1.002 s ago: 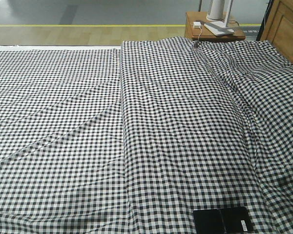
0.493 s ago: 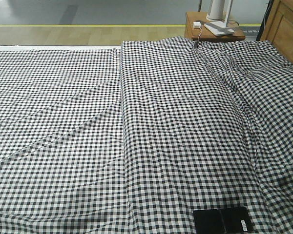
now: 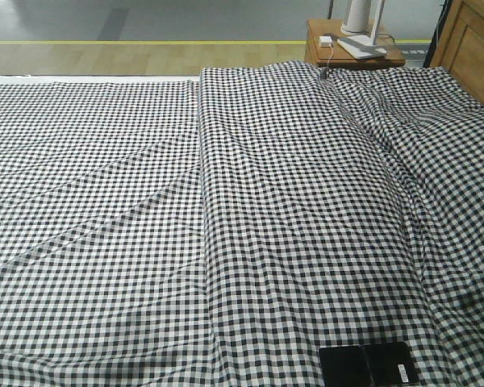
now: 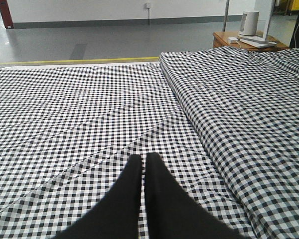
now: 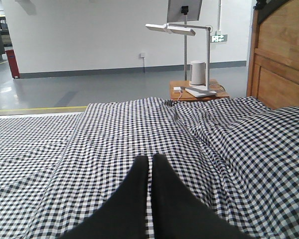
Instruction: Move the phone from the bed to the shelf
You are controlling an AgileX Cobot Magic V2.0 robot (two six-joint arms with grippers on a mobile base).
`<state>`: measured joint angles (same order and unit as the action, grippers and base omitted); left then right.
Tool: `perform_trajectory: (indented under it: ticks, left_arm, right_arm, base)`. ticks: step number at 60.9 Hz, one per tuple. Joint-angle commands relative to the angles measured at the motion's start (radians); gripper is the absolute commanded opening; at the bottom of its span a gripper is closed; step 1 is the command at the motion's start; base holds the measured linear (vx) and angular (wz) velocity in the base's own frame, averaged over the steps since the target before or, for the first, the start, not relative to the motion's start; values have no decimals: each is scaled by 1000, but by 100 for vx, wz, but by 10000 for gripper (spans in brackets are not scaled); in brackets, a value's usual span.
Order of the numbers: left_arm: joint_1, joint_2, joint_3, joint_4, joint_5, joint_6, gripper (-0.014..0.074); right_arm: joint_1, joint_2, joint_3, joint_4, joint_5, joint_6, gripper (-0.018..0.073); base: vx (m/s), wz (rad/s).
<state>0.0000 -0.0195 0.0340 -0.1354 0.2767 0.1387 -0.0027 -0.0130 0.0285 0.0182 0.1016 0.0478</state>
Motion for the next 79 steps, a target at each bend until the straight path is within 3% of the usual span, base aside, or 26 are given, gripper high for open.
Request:
perform_trajectory:
  ticks: [1, 28, 47, 67, 79]
  left_arm:
    - [-4, -7, 2, -10, -73, -4, 1]
    - [-4, -7, 2, -10, -73, -4, 1]
    - [-4, -7, 2, -10, -73, -4, 1]
    - [-4, -7, 2, -10, -73, -4, 1]
    - [-4, -7, 2, -10, -73, -4, 1]
  right_arm:
    - [-5, 2, 6, -4, -81, -4, -4]
    - [-5, 2, 6, -4, -96, -4, -4]
    - [-5, 2, -5, -4, -437, -10, -4]
    - [-5, 77, -283, -4, -442, -113, -4]
    - [-5, 221, -484, -4, -374, -107, -4]
  base:
    - [0, 0]
    - [0, 0]
    - [0, 0]
    - [0, 0]
    - [0, 0]
